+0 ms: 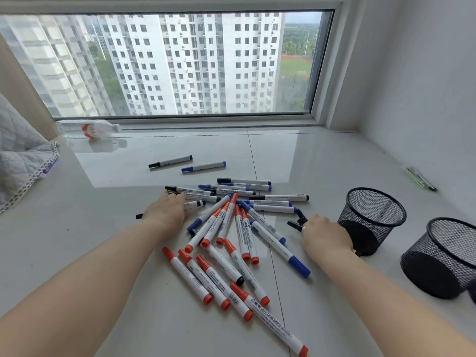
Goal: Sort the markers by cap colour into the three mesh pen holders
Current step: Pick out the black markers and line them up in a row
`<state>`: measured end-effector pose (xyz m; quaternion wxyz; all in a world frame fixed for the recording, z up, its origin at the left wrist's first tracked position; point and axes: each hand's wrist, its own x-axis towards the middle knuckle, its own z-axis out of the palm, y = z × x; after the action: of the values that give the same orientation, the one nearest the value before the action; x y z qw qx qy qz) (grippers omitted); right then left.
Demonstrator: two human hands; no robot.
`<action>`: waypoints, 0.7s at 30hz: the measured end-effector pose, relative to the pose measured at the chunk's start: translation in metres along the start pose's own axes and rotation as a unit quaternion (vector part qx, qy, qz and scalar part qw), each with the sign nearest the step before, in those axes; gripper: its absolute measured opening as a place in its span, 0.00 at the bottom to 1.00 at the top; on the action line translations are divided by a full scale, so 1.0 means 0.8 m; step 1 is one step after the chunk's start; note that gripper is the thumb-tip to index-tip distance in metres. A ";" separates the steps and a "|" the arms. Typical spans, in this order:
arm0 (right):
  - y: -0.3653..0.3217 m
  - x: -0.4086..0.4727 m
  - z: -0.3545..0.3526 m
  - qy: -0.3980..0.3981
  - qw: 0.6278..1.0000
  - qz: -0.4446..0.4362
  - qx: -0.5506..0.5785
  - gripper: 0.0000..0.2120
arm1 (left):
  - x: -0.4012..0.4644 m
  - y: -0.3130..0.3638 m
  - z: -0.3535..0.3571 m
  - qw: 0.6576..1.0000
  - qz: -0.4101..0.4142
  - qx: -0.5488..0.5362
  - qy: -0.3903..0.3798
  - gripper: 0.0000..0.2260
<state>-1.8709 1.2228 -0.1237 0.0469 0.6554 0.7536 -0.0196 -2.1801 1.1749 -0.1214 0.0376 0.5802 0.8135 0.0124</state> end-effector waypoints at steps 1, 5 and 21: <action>0.000 -0.003 -0.004 0.004 1.000 -0.001 -0.002 0.14 | -0.006 0.000 -0.003 1.000 -0.022 -0.014 0.002 0.08; -0.007 -0.027 -0.039 0.089 0.995 -0.042 0.021 0.07 | -0.037 -0.011 -0.021 0.994 -0.060 -0.082 0.045 0.10; -0.165 -0.288 -0.038 -0.255 0.667 -0.042 0.699 0.08 | -0.260 -0.032 -0.042 0.862 -0.127 -0.490 0.025 0.04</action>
<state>-1.9716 0.9801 -0.0757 -0.2355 0.4328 0.5043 -0.7092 -2.1392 0.9711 -0.0795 0.2982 0.3787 0.7698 0.4185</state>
